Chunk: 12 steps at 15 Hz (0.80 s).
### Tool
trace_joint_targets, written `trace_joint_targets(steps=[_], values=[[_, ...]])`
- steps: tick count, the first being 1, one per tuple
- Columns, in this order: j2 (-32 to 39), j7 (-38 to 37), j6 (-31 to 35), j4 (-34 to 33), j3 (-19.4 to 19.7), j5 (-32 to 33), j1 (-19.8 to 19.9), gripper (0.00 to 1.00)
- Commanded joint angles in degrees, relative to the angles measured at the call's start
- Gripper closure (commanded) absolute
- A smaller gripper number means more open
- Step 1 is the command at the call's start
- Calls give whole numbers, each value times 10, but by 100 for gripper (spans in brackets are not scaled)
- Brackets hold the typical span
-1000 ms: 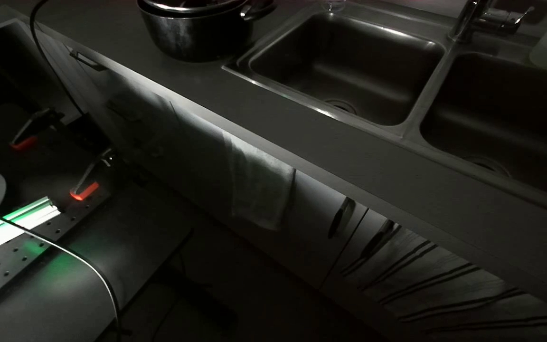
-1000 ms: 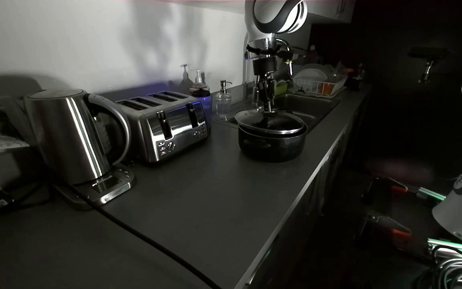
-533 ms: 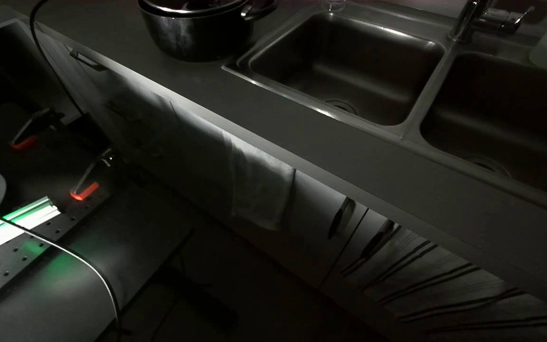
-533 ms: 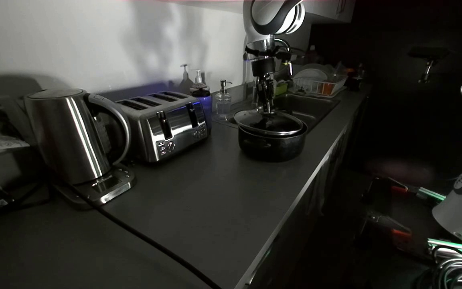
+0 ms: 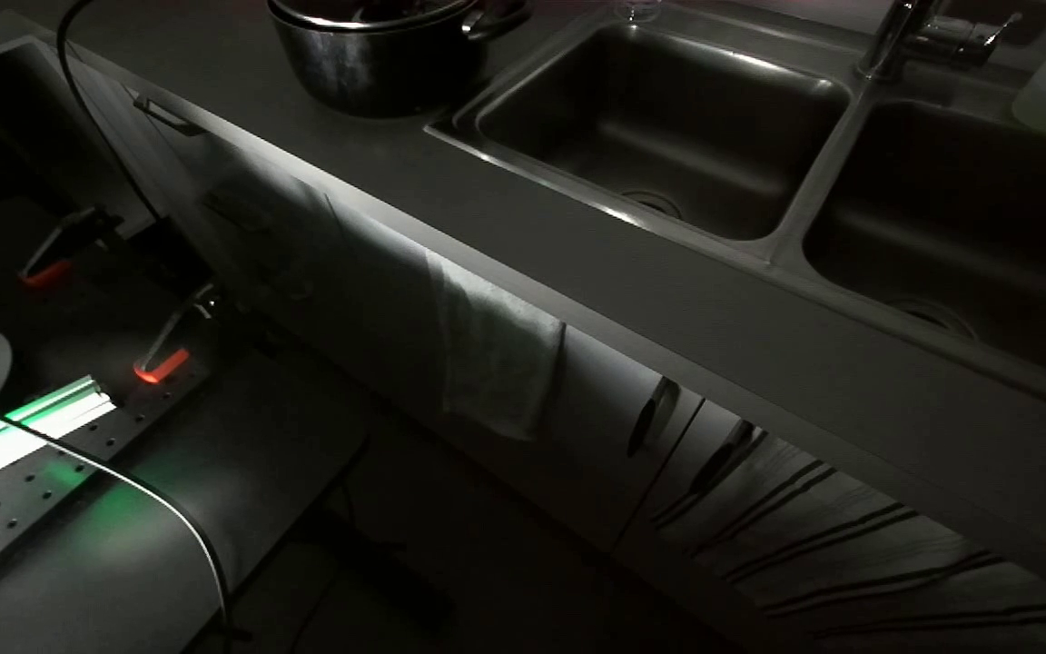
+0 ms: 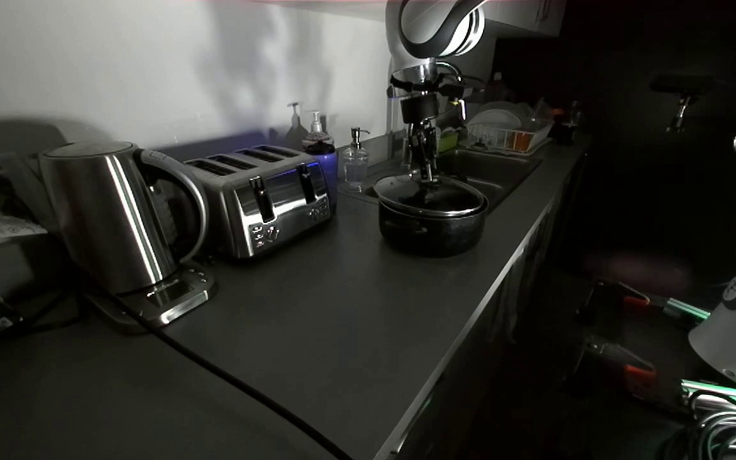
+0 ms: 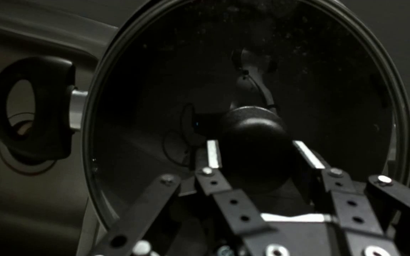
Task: Pick up the lid, then put it on the pot
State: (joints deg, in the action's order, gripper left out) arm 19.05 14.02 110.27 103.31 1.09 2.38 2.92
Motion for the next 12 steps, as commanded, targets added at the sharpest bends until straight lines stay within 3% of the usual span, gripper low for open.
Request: trace_joint_targets(steps=[1,12], values=[[3,-11,-16,-9,1,16,-2,75],[19,-21,-20,-5,1,38,-10,75]])
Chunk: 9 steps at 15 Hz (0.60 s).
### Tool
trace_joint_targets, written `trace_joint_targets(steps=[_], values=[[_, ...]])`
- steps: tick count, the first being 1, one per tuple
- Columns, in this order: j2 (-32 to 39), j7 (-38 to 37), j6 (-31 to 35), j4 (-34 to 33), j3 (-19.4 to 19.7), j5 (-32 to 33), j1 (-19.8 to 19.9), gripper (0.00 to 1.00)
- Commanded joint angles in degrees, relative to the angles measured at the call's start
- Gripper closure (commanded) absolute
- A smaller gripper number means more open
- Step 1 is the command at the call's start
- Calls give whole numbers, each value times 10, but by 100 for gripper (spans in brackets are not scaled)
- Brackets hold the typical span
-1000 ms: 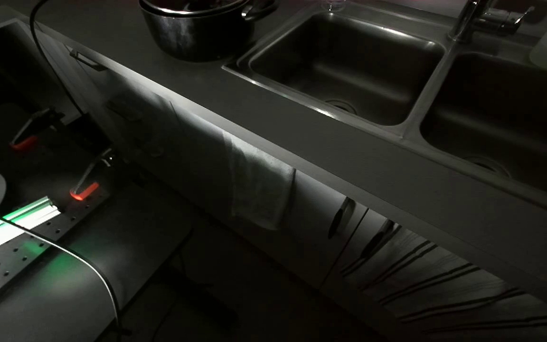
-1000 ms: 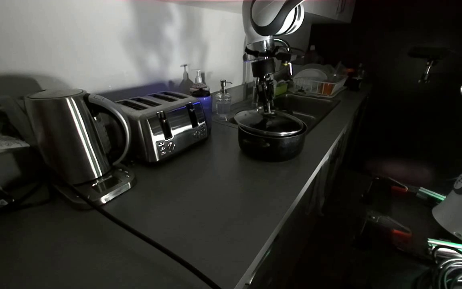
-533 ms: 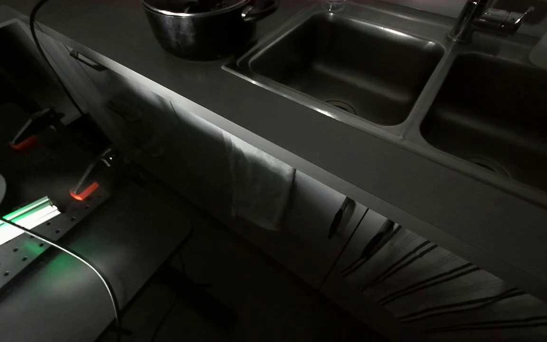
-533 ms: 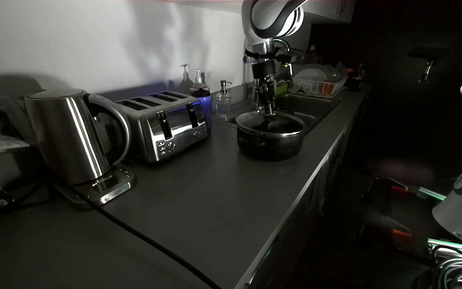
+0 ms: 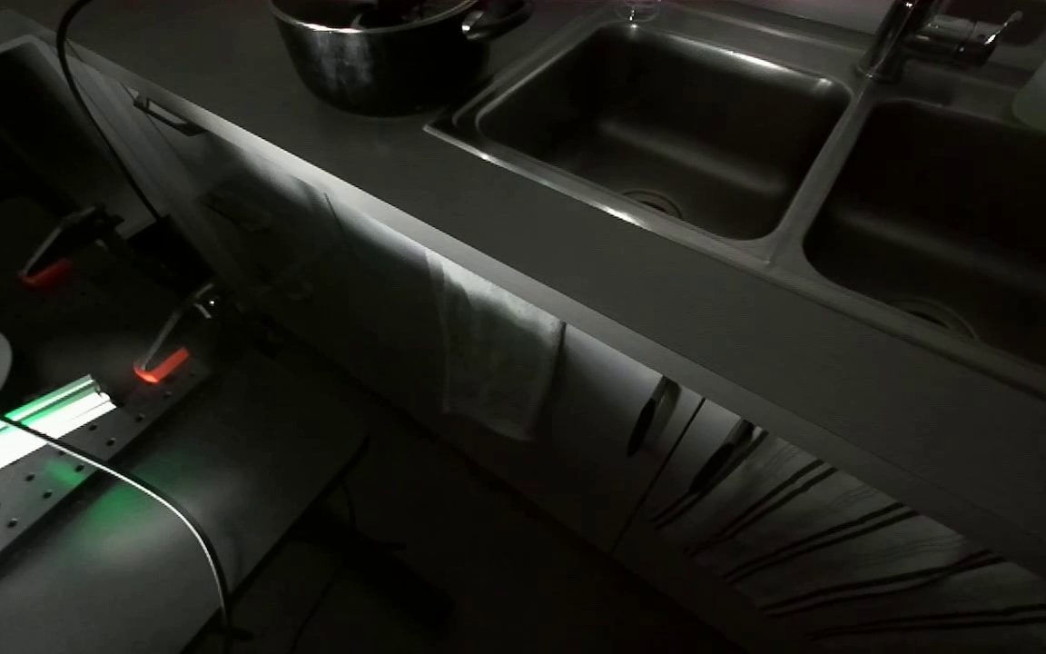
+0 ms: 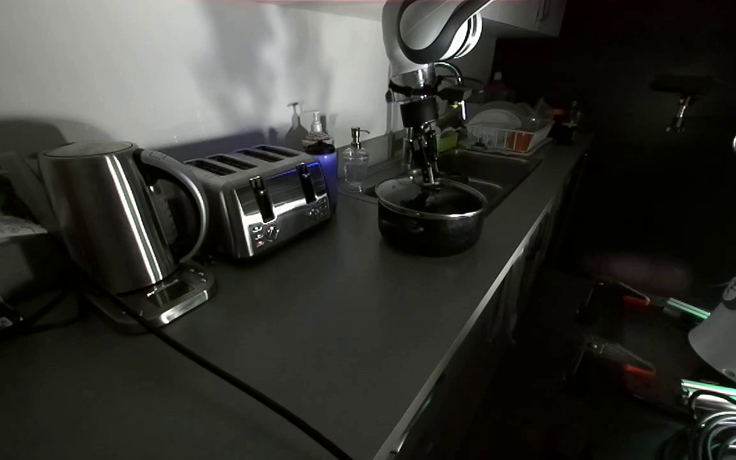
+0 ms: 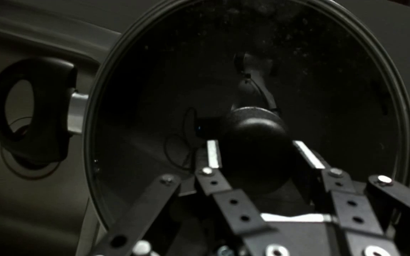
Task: Pick up the lid, then put it on the pot
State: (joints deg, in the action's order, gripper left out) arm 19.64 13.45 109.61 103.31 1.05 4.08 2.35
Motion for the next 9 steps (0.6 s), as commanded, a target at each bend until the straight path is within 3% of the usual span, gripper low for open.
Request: trace_joint_targets(steps=[1,2,3,4,5,8,9], values=[[11,-14,-13,-3,1,21,-4,52],[9,-13,-12,-2,1,22,-4,75],[8,-12,-12,-1,1,22,-4,59],[5,-12,-12,1,1,21,-3,25],[3,-10,-12,3,1,20,-3,23],[-7,-1,-12,15,-1,21,0,3],[-15,5,-10,23,-3,19,0,1]])
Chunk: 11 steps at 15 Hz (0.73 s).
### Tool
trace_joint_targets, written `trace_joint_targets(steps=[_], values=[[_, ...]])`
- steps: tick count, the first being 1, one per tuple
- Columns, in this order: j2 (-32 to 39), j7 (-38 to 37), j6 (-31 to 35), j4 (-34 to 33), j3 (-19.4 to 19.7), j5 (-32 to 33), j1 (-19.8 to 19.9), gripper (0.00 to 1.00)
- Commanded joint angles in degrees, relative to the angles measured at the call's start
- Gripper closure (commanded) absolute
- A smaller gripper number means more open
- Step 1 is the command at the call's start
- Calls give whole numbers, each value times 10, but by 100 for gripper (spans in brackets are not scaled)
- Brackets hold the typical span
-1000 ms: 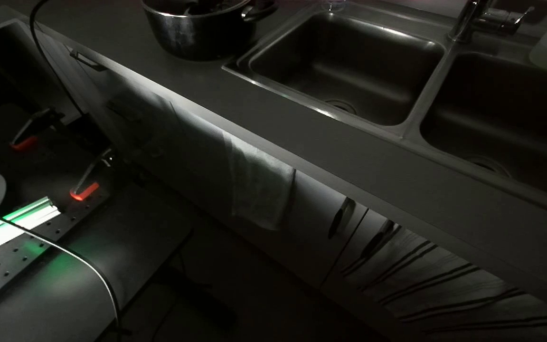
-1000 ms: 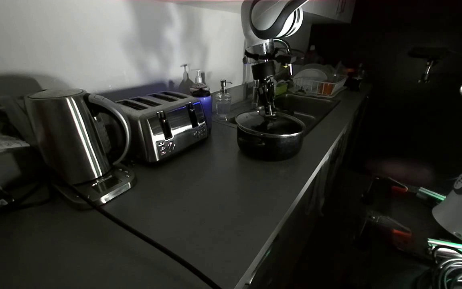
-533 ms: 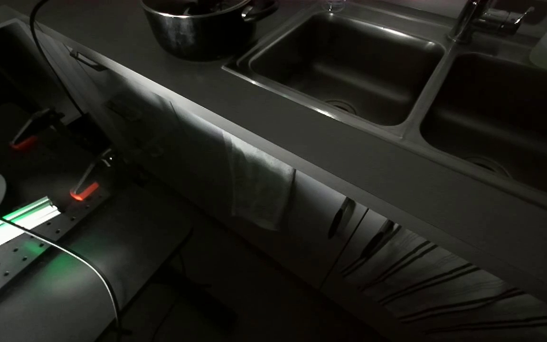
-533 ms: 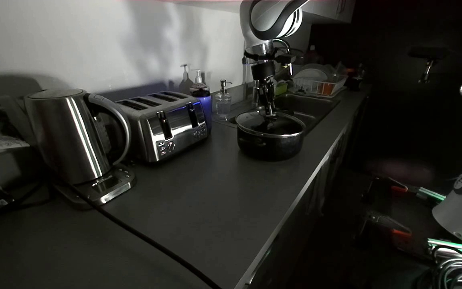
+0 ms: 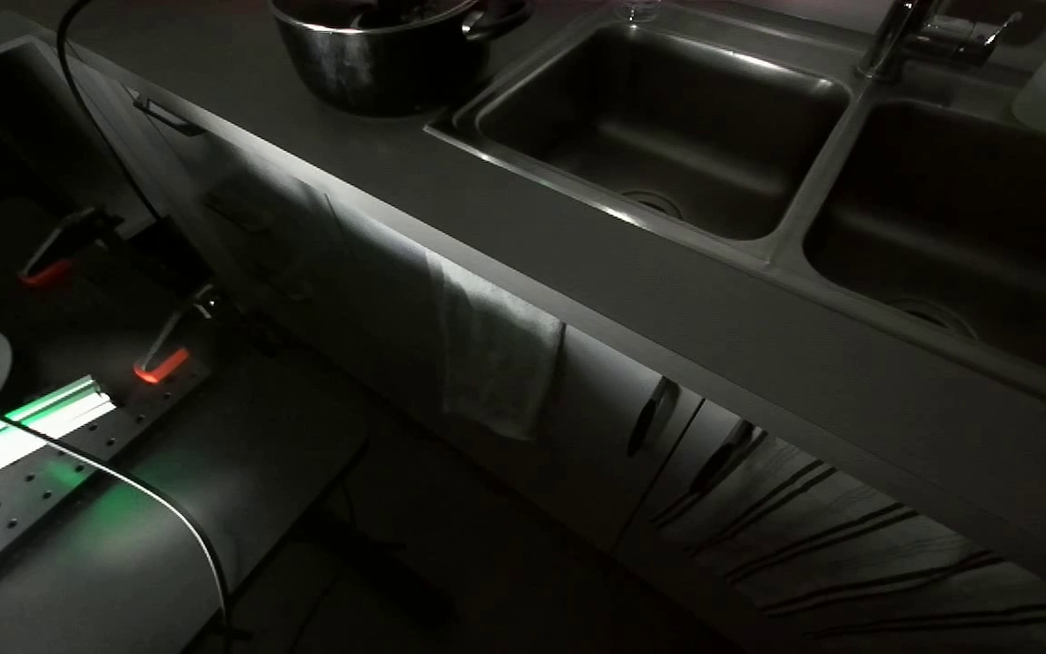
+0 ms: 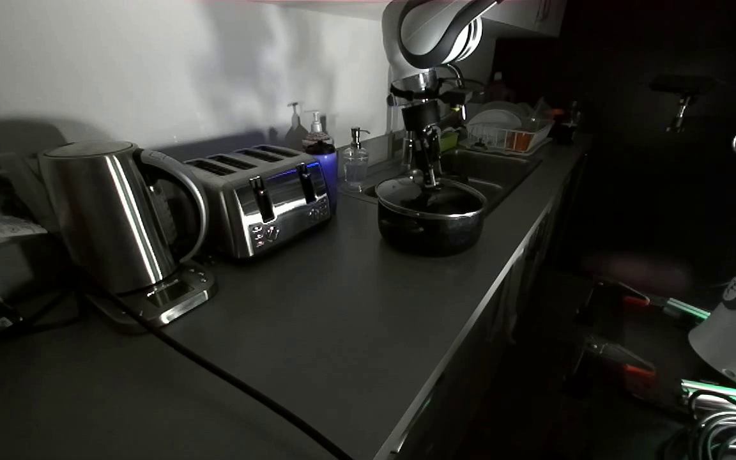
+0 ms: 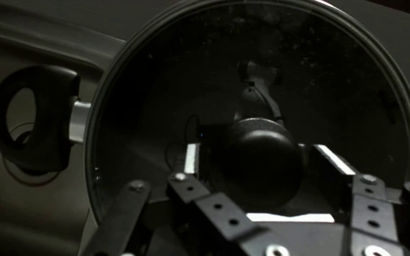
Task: Pick up the lid, then put it on the pot
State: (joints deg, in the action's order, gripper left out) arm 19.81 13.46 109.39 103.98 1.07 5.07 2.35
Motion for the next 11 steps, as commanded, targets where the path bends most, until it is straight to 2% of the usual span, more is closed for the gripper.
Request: trace_joint_targets(steps=[1,5,11], values=[[-23,9,-5,25,-4,9,1,0],[-62,35,10,72,-8,9,2,0],[-152,76,38,179,-7,21,1,0]])
